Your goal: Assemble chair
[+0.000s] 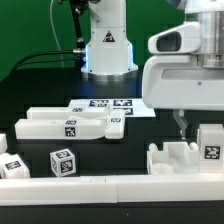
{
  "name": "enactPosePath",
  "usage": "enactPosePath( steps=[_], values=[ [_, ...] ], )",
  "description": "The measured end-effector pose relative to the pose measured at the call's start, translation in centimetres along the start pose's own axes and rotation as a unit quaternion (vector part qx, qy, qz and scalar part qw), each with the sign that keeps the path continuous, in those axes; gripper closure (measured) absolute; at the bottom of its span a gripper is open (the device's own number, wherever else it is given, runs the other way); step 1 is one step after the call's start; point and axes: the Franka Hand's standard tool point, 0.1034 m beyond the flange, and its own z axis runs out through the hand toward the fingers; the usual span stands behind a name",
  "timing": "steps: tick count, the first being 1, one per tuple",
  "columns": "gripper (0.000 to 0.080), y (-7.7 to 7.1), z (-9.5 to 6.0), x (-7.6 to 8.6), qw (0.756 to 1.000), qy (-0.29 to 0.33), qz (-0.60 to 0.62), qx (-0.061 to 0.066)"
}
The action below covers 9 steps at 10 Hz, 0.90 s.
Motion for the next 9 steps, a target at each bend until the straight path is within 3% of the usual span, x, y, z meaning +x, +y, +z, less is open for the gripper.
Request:
enactPosePath(
  steps=[1,2,3,4,6,7,8,9],
  values=[
    [0.0178,0.03,0.0,0.02,1.0,0.0,0.002,0.0],
    [0.0355,0.03,0.01,0.02,1.0,0.0,0.009,0.0],
    [0.0355,0.12,0.02,0.03,0.999,0.0,0.043,-0.001],
    [0.0504,0.3,0.03,0.13,0.995,0.0,0.098,-0.003],
    [0.0504,0.2,0.13,-0.31,0.971,-0.003,0.24,-0.011],
    [0.0509,0.24,0.22,-0.33,0.942,-0.003,0.335,-0.012],
    [0.0511,0.37,0.3,-0.11,0.905,-0.008,0.425,-0.001],
    [0.0511,0.45,0.34,-0.02,0.854,-0.019,0.52,0.019]
  ],
)
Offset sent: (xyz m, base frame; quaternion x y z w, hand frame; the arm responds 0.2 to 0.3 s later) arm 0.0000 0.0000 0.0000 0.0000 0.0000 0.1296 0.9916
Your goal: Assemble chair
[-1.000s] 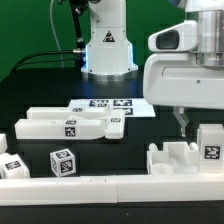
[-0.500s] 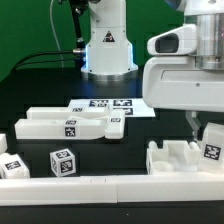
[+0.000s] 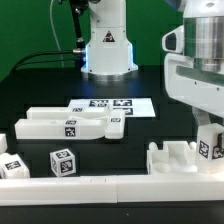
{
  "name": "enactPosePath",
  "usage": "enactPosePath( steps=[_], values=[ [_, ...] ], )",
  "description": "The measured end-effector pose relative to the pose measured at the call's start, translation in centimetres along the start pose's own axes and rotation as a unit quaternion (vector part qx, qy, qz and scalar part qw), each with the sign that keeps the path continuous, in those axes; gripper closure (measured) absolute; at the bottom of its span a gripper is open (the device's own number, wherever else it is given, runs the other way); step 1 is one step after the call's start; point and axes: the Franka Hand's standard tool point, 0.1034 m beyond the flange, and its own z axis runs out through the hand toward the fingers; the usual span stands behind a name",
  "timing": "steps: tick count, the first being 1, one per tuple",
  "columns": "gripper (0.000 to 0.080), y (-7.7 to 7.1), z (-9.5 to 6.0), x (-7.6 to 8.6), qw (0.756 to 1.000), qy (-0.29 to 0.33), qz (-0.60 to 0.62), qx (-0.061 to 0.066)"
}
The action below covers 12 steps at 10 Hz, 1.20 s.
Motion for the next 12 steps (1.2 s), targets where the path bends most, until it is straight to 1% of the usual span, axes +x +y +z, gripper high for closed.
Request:
enactPosePath(
  steps=[1,2,4,5,6,7,8,9,10,12],
  values=[
    [0.0511,-0.05,0.03,-0.01,0.996,-0.009,0.083,0.007],
    [0.0511,-0.09,0.02,0.05,0.994,-0.011,0.111,0.006],
    [0.0511,-0.07,0.05,-0.02,0.993,-0.012,0.121,0.006],
    [0.0438,-0.05,0.09,-0.01,0.994,-0.011,0.112,0.006],
    [0.0299,-0.19,0.0,-0.01,0.998,-0.007,0.056,0.011],
    [0.0199,-0.45,-0.19,-0.09,0.999,-0.002,-0.037,0.024],
    [0.0199,-0.43,-0.21,-0.11,0.987,0.005,-0.157,0.033],
    [0.0159,-0.3,-0.14,-0.18,0.978,0.005,-0.204,0.031],
    [0.0152,-0.29,-0.11,-0.1,0.977,0.006,-0.212,0.031],
    [0.015,-0.29,-0.09,0.01,0.958,0.009,-0.284,0.03]
  ],
)
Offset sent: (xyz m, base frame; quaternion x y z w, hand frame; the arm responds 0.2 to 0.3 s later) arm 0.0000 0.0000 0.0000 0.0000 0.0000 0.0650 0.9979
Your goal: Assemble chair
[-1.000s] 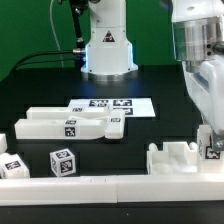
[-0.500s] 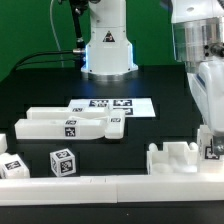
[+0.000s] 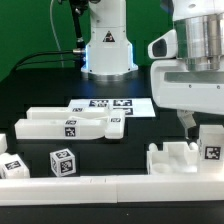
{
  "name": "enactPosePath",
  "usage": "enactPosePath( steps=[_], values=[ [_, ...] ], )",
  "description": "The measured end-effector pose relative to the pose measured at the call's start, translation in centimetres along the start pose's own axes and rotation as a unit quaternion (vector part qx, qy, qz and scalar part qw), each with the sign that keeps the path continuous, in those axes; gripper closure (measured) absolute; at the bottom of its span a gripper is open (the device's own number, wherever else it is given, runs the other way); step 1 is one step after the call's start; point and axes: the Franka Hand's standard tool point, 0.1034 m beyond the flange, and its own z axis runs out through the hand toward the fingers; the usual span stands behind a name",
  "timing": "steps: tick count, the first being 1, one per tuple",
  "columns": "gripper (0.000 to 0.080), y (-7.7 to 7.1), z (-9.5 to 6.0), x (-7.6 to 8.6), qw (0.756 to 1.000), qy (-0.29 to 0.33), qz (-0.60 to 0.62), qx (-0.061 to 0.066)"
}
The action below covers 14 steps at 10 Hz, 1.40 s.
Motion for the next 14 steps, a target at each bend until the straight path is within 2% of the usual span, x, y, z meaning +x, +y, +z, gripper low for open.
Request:
enactPosePath(
  steps=[1,2,3,5,6,7,8,9,12,13,14],
  values=[
    [0.015,0.05,-0.02,0.1,0.998,0.003,-0.067,-0.004],
    [0.015,0.19,-0.08,0.42,0.981,0.007,-0.193,-0.014],
    [0.015,0.27,-0.16,0.68,0.965,0.005,-0.261,-0.02],
    [0.015,0.28,-0.09,0.59,0.97,0.005,-0.242,-0.02],
    [0.024,0.3,-0.09,0.62,0.971,0.005,-0.238,-0.02],
    [0.024,0.3,-0.07,0.6,0.976,0.006,-0.215,-0.02],
    [0.0441,0.31,-0.05,0.58,0.984,0.006,-0.176,-0.02],
    [0.0513,0.46,-0.03,0.74,0.99,0.008,-0.137,-0.021],
    [0.0513,0.64,-0.04,0.85,0.998,0.004,0.047,-0.033],
    [0.0513,0.76,-0.06,0.66,0.983,0.007,0.179,-0.039],
    [0.0513,0.84,-0.06,0.65,0.958,0.008,0.283,-0.038]
  ],
)
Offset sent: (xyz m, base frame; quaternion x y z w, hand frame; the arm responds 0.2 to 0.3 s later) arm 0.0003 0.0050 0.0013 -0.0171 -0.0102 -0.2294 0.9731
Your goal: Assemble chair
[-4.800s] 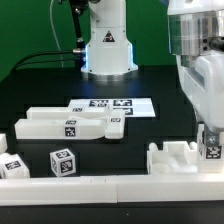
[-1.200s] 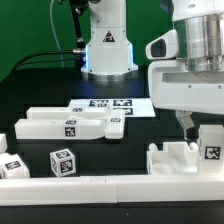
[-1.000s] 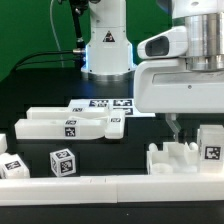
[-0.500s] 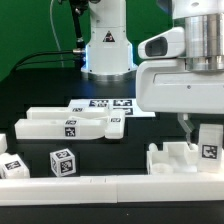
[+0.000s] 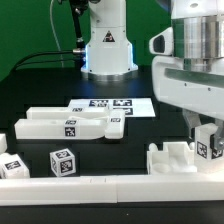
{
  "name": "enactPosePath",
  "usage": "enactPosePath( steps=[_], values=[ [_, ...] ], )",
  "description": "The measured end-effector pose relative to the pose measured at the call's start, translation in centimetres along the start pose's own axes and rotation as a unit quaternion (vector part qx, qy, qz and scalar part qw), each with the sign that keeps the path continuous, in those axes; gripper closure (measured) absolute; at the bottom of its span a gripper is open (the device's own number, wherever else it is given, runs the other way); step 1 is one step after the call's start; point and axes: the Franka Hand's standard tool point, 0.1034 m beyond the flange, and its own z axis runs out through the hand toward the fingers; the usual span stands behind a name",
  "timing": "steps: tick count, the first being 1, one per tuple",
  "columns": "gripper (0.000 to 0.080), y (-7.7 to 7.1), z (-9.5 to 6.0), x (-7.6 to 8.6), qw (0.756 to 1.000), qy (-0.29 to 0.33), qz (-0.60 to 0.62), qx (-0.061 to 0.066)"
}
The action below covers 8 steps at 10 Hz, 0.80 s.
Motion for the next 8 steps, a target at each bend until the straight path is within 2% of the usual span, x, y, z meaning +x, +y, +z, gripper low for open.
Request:
enactPosePath(
  steps=[2,5,6,7,8],
  values=[
    [0.0513,0.09,0.02,0.24,0.99,-0.02,0.141,-0.002],
    [0.0512,0.27,-0.1,0.75,0.976,-0.015,0.218,-0.007],
    [0.0419,0.28,-0.06,0.74,0.977,-0.015,0.212,-0.007],
    [0.0419,0.3,-0.01,0.73,0.977,-0.015,0.212,-0.007],
    [0.0283,0.29,-0.06,0.78,0.978,-0.015,0.207,-0.007]
  ],
)
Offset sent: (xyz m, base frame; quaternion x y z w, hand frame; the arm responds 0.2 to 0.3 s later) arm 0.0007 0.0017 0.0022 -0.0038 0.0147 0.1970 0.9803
